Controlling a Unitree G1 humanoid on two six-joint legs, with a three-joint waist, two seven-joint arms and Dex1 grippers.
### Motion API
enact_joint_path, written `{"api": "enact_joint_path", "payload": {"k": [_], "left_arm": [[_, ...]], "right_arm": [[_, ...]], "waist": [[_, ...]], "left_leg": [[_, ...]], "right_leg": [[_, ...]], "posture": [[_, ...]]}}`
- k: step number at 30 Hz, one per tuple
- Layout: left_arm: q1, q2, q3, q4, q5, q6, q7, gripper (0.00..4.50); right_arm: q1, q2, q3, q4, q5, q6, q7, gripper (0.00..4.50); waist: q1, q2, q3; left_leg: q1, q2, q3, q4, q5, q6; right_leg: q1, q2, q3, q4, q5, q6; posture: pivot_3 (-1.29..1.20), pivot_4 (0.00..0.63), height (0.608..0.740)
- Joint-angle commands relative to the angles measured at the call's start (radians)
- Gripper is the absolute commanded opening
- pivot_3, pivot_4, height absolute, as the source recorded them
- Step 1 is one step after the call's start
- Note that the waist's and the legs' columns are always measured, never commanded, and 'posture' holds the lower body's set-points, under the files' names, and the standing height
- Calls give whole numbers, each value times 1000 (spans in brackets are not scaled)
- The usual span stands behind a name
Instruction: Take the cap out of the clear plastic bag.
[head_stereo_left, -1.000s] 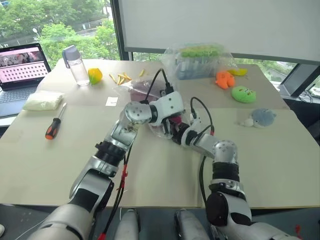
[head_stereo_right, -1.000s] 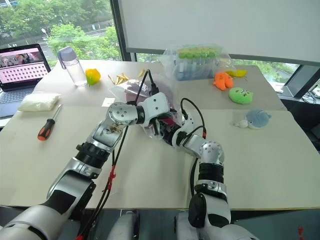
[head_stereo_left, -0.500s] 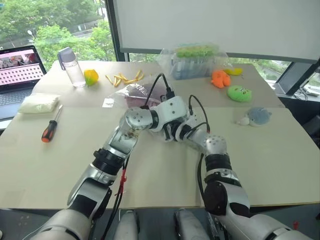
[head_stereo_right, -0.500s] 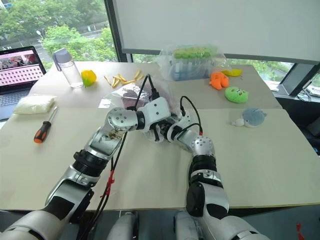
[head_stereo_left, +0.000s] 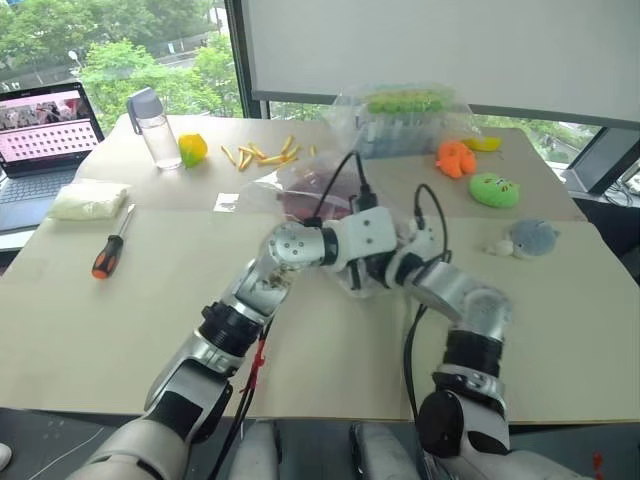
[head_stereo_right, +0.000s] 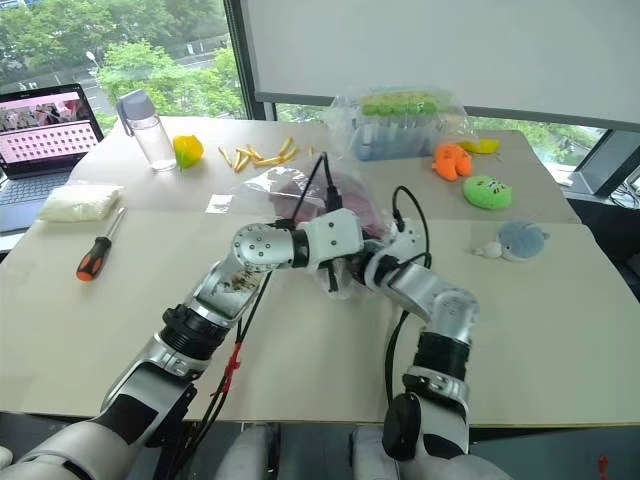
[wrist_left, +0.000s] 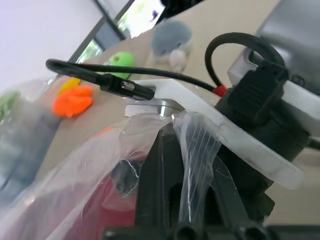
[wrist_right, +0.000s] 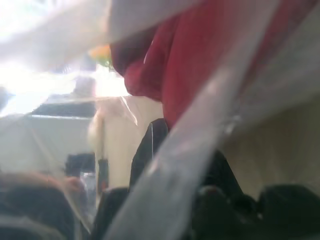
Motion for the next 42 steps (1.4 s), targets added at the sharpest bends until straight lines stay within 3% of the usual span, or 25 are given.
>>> {"api": "enact_joint_path", "payload": {"k": [1,7,14,18,31,37,42], "left_arm": [[2,26,15,116,39,9,43,0],[-17,2,-8,160,25,-22,55,0],[-16,16,-11,164,21,-29,57,0],[-11,39,-10,158,24,-24,66,0],[12,106,1,91,6,25,92,0],[8,105,-9,85,0,39,104,0],[3,97,-3,78,7,52,107,0]], "right_arm": [[41,-77,50,-205,295,91,-101,80],[34,-127,53,-172,380,-92,-276,80],[148,-297,186,-142,223,-46,-173,80],[152,-318,216,-90,155,-97,-113,80],[105,-434,515,164,-398,-382,219,80],[39,-390,651,300,-629,-567,289,80],[24,-347,681,340,-736,-601,353,80]], "waist": [[1,1,0],[-15,3,1],[-10,5,0],[-5,7,-1],[-13,13,-5],[-11,16,-9],[-4,15,-14]], "left_leg": [[0,0,0,0,0,0],[0,0,0,2,1,1],[-1,0,0,1,1,2],[-1,0,0,1,1,3],[1,0,0,2,1,3],[3,-1,0,2,1,3],[10,-1,0,2,-4,-5]], "right_leg": [[0,0,0,-1,-1,-1],[3,0,1,-8,3,-5],[4,0,1,-10,2,-5],[4,0,2,-10,1,-5],[5,1,2,-10,3,-5],[6,1,2,-10,2,-5],[10,0,2,-12,2,-6]], "posture": [[0,150,740],[0,150,740],[0,150,740],[0,150,740],[0,150,740],[0,150,740],[0,150,740]]}}
